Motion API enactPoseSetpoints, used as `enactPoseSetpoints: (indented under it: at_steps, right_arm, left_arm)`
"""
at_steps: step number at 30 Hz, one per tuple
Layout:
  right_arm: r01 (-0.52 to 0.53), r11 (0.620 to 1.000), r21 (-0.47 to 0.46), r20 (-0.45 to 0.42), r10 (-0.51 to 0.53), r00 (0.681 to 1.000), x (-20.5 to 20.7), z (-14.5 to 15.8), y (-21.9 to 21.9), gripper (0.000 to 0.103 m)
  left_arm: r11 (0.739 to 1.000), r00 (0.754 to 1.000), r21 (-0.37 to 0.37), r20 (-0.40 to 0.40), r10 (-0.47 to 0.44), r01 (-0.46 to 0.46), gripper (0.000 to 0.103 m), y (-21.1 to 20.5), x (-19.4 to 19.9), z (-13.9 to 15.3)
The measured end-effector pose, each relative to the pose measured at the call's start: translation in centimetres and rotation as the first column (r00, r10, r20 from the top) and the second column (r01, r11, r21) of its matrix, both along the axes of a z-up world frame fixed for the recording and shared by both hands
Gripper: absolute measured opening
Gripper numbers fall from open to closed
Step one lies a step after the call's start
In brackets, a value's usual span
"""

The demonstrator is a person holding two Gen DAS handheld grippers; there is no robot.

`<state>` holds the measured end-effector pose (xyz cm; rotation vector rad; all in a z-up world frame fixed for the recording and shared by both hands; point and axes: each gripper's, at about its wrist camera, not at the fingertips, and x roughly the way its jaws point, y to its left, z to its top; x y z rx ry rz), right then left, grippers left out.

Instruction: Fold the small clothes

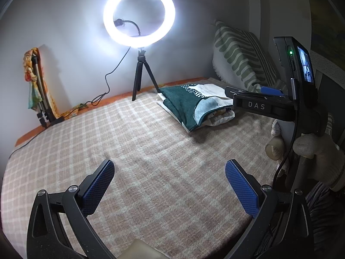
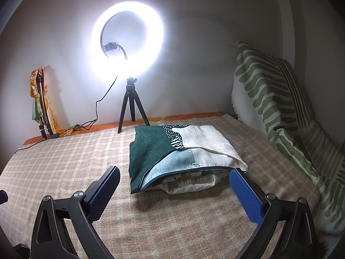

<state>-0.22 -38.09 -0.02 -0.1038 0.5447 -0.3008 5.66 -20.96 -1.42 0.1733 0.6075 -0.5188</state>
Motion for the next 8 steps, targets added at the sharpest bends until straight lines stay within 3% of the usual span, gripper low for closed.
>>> enactPoseSetpoints:
  at_steps: [8]
  right_arm:
    - [0.001,1.000,0.000,-0.001,-0.001,1.000,-0.04,0.00,0.02,0.103]
  left_arm:
    - [1.000,1.000,-0.002,-0.011,0.006,-0.006,0.102,0.15,0.14,-0.07]
